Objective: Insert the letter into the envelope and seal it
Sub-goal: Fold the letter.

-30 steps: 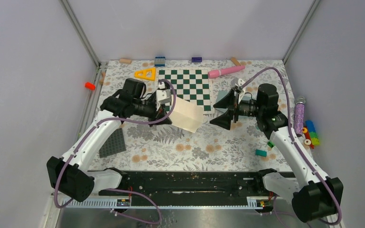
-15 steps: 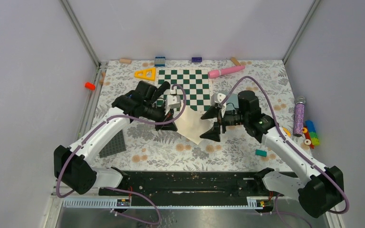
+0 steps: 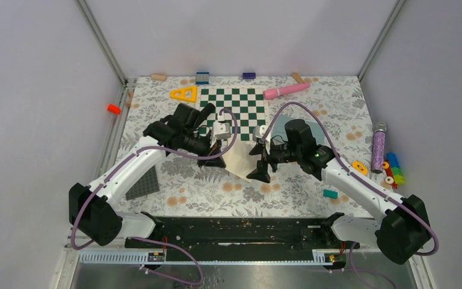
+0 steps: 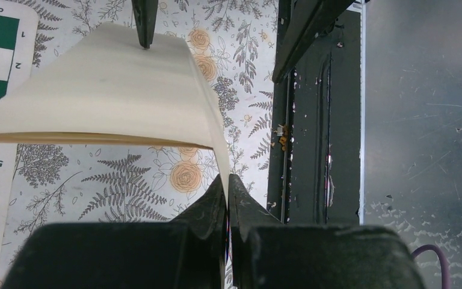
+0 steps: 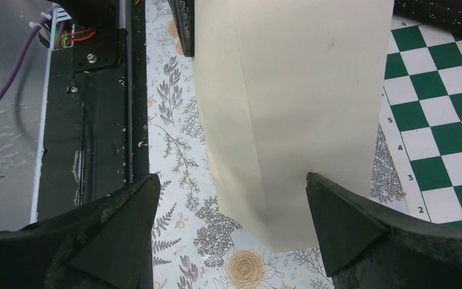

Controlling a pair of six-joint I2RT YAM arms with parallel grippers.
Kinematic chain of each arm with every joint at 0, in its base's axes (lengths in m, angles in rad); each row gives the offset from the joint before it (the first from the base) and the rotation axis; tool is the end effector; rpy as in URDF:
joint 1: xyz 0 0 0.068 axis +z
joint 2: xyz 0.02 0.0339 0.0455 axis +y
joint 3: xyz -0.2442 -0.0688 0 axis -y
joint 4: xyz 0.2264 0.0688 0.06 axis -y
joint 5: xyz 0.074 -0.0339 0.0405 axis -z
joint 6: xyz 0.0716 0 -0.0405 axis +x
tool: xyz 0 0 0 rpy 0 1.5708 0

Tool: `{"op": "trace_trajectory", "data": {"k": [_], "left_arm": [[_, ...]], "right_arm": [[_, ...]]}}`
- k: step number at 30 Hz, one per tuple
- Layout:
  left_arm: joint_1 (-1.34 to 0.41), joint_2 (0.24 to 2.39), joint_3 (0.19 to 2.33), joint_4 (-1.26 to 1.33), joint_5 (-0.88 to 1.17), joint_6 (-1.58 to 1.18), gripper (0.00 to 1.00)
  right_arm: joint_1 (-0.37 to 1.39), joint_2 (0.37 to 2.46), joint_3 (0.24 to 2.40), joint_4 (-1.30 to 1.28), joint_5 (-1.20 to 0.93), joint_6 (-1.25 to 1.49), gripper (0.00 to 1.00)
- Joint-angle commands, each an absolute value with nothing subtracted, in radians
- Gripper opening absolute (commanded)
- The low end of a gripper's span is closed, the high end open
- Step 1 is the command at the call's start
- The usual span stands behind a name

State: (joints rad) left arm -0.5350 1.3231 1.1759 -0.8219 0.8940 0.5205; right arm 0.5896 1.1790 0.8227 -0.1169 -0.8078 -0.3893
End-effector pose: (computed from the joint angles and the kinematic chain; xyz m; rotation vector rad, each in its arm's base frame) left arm 0.1953 -0.1807 0.2784 1.4714 1.8368 -1.1211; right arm 0.1955 0.1930 0.2602 -1.3632 1.4778 0.9461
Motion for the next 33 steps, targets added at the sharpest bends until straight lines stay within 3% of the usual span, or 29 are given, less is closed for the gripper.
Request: {"op": "trace_trajectory", "data": {"k": [1, 14, 25, 30, 33], "left_arm": [[-0.545, 1.311, 1.192, -0.829, 0.935, 0.554, 0.0], [-0.561, 1.315, 1.209, -0.9, 0.972, 0.614, 0.0], [-0.561, 1.316, 1.214, -0.904, 0.972, 0.617, 0.0], [-0.561, 1.313, 1.215, -0.904, 0.967, 0.617, 0.0], [-0.561, 1.313, 1.216, -0.905, 0.964, 0.615, 0.0]], "right_arm": [[0.618, 1.182, 0.812, -0.034, -0.726, -0.4, 0.99], [0.624, 1.185, 0.783, 0.024, -0.745, -0.415, 1.0], [0.658, 1.217, 0.806, -0.082, -0.842, -0.471, 0.99], [0.666, 1.226, 0.815, -0.09, -0.837, -0.466, 0.92], [0.666, 1.22, 0.817, -0.09, -0.832, -0.46, 0.82]]}}
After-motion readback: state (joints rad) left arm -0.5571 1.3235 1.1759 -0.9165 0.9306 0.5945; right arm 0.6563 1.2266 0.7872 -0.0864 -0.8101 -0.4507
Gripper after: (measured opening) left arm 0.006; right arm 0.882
